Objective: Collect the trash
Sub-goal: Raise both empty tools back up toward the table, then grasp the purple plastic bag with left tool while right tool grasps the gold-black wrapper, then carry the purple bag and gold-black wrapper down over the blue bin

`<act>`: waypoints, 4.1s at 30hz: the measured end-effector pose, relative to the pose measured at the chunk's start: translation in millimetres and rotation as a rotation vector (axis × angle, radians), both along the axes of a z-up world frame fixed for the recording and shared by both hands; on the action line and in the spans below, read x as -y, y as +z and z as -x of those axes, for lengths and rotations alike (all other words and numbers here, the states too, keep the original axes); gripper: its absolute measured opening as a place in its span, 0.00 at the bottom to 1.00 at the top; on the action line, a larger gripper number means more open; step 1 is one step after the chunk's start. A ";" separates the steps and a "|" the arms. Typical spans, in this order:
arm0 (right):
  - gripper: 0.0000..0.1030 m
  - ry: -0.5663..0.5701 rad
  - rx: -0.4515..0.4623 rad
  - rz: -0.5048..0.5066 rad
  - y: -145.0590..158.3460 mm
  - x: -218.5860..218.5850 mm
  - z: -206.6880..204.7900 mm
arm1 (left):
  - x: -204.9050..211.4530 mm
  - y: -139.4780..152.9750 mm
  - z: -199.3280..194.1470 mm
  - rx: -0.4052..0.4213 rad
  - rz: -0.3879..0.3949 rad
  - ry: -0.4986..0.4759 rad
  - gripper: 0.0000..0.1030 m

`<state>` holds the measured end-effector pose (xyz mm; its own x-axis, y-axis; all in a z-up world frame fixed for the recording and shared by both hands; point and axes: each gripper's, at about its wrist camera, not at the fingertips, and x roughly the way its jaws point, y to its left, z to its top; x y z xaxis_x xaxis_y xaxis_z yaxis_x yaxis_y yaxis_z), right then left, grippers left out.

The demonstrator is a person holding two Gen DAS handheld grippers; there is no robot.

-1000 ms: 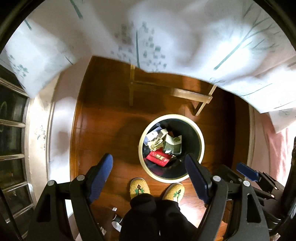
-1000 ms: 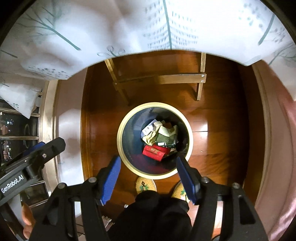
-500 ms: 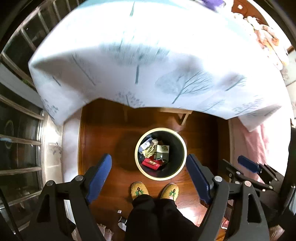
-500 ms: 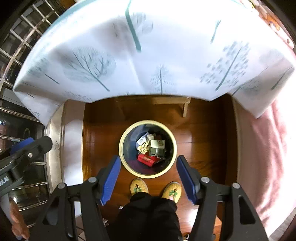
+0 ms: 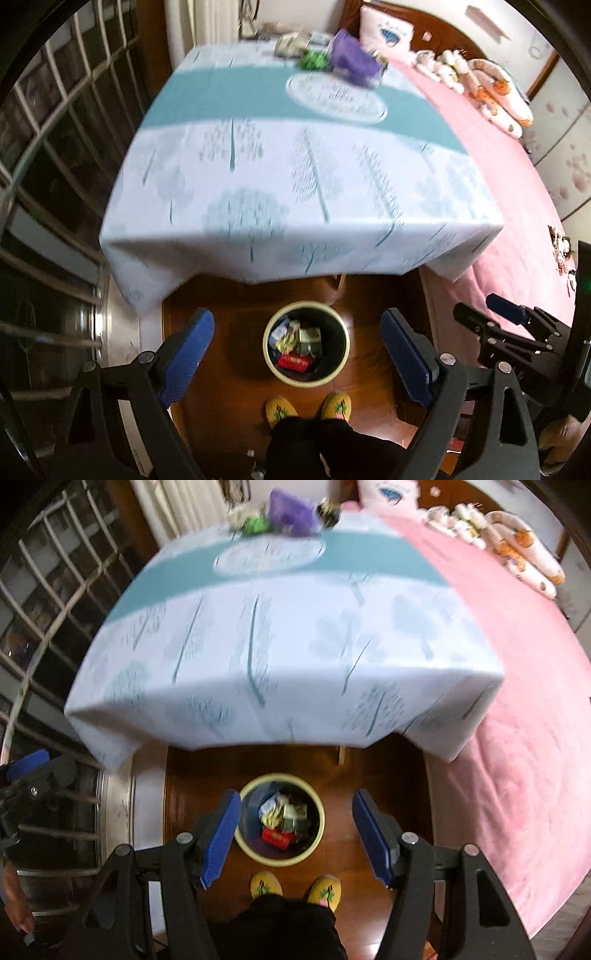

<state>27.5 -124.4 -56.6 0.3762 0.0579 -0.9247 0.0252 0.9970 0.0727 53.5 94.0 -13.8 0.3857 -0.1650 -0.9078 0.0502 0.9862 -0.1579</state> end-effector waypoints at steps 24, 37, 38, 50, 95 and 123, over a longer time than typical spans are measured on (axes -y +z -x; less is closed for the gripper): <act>0.61 0.040 0.339 0.114 109.3 38.3 -89.5 | 34.4 89.0 -129.5 0.121 0.212 -0.024 0.88; 0.61 0.158 0.249 -0.106 82.9 127.4 -290.7 | 109.6 71.0 -314.9 0.048 0.283 0.117 0.88; 0.61 0.169 0.243 -0.112 80.2 132.4 -306.2 | 114.3 66.6 -327.6 0.041 0.282 0.126 0.88; 0.61 0.280 0.178 -0.209 40.0 130.5 -465.6 | 133.6 -6.1 -453.9 -0.055 0.199 0.233 0.87; 0.34 0.302 0.064 -0.440 -7.5 121.4 -456.9 | 155.9 -52.4 -471.2 -0.096 0.153 0.196 0.17; 0.34 0.186 0.153 -0.367 76.2 7.3 -124.6 | 44.3 48.5 -130.1 0.078 0.134 -0.083 0.17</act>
